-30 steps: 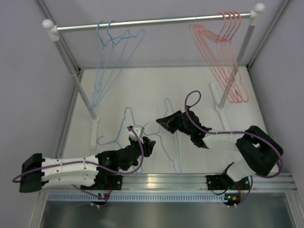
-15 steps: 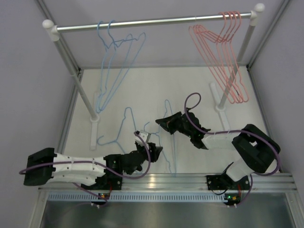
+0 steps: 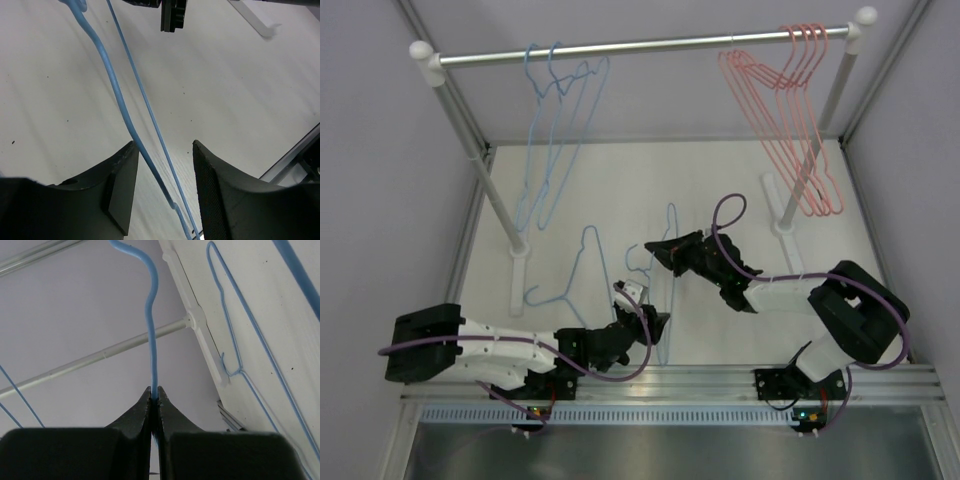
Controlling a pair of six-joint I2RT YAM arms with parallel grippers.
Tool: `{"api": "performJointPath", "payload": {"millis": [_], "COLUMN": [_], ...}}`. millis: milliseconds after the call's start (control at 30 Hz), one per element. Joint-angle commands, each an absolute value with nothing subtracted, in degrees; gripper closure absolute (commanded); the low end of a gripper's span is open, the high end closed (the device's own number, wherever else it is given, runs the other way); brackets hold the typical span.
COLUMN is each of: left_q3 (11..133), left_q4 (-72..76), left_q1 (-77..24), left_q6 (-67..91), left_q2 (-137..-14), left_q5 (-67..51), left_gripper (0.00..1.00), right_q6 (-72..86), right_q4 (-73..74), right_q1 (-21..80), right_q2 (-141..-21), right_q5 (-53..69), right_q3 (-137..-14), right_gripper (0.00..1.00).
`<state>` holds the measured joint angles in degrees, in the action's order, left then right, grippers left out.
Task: Organize the hangers
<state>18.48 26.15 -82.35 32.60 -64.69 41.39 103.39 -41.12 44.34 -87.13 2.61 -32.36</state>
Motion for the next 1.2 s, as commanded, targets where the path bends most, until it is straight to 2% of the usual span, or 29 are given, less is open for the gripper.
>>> {"api": "performJointPath", "payload": {"millis": [0,67,100,167,200,267,367,400,467,500,567,733,967,1167], "left_q3": [19.9,19.9,20.0,20.2,20.6,20.9,22.5,23.5,24.9,25.4,26.3,30.2,41.8,49.8], "left_q4": [31.4,31.0,30.5,28.6,28.0,26.6,22.6,19.7,16.5,13.7,11.9,2.7,-8.6,-11.4], "left_q1": [-82.9,-83.1,-83.2,-83.5,-83.5,-83.6,-84.1,-84.2,-84.2,-84.2,-84.2,-84.2,-84.2,-84.3], "left_q6": [32.6,32.6,33.0,33.5,33.8,34.1,34.3,34.5,34.8,35.2,35.9,37.0,38.1,36.8], "left_q2": [-64.5,-64.2,-63.9,-63.4,-63.1,-62.3,-60.5,-59.9,-58.0,-57.2,-54.6,-52.0,-52.6,-54.5], "left_q5": [44.5,45.0,46.0,46.7,47.2,47.7,49.3,49.7,50.9,51.3,51.5,50.9,46.9,41.7], "left_gripper": [0.49,0.55,0.71,0.87,1.0,1.0,1.0,1.0,1.0,1.0,1.0,1.0,1.0,1.0], "right_q6": [105.8,106.7,106.8,107.2,107.2,106.2,102.2,100.8,95.5,93.9,89.8,85.0,79.5,77.0], "right_q4": [-47.0,-47.5,-48.2,-48.3,-48.5,-48.4,-43.9,-39.6,-33.9,-28.2,-20.9,-13.8,-1.5,5.8], "right_q1": [43.9,43.9,43.9,43.9,43.9,43.9,43.9,43.9,44.1,44.6,45.3,47.5,52.0,54.0], "right_q2": [-85.0,-84.5,-83.9,-83.5,-83.1,-82.7,-80.2,-78.4,-76.4,-74.5,-72.9,-67.4,-57.7,-46.3], "right_q5": [0.8,0.3,-0.3,-2.0,-2.0,-2.3,-2.7,-2.7,-3.8,-4.4,-7.2,-13.7,-24.5,-31.5], "right_q3": [-33.7,-32.3,-31.6,-30.6,-30.4,-30.4,-31.5,-32.2,-34.5,-35.4,-37.5,-37.5,-37.9,-36.7], "right_gripper": [1.0,1.0,1.0,1.0,1.0,0.99,0.79,0.67,0.54,0.44,0.34,0.27,0.27,0.26]}}
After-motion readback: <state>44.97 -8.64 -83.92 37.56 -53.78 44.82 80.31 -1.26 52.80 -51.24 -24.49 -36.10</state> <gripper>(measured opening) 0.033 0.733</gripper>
